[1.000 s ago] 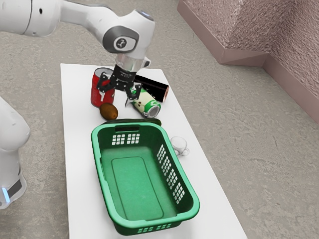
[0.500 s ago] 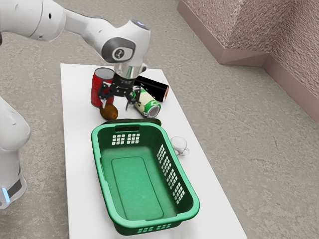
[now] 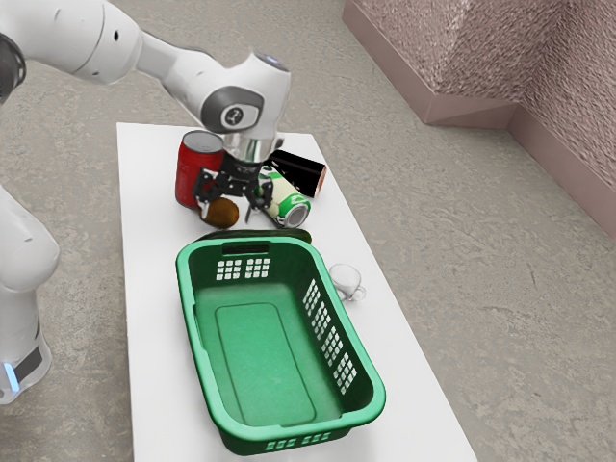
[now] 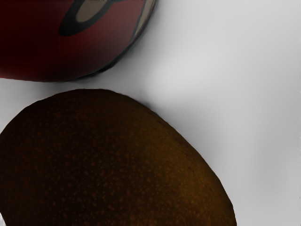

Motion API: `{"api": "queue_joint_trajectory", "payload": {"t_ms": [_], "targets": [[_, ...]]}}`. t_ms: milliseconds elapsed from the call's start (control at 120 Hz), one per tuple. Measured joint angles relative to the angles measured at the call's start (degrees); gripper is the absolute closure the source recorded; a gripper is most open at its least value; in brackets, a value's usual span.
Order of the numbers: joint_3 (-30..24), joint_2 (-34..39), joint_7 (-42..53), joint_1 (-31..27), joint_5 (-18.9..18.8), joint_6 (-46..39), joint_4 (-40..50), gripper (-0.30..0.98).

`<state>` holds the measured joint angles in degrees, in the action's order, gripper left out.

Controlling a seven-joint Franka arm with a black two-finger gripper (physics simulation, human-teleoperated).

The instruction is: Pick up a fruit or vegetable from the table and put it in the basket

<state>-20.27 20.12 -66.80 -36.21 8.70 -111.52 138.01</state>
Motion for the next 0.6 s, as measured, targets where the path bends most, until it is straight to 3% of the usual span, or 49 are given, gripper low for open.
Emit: {"api": "queue_joint_trajectory", "payload": {"t_ms": [600], "targets": [[0.2,-0.3,-0.1,-3.0,-1.5,1.6,-0.2,0.02]]}}
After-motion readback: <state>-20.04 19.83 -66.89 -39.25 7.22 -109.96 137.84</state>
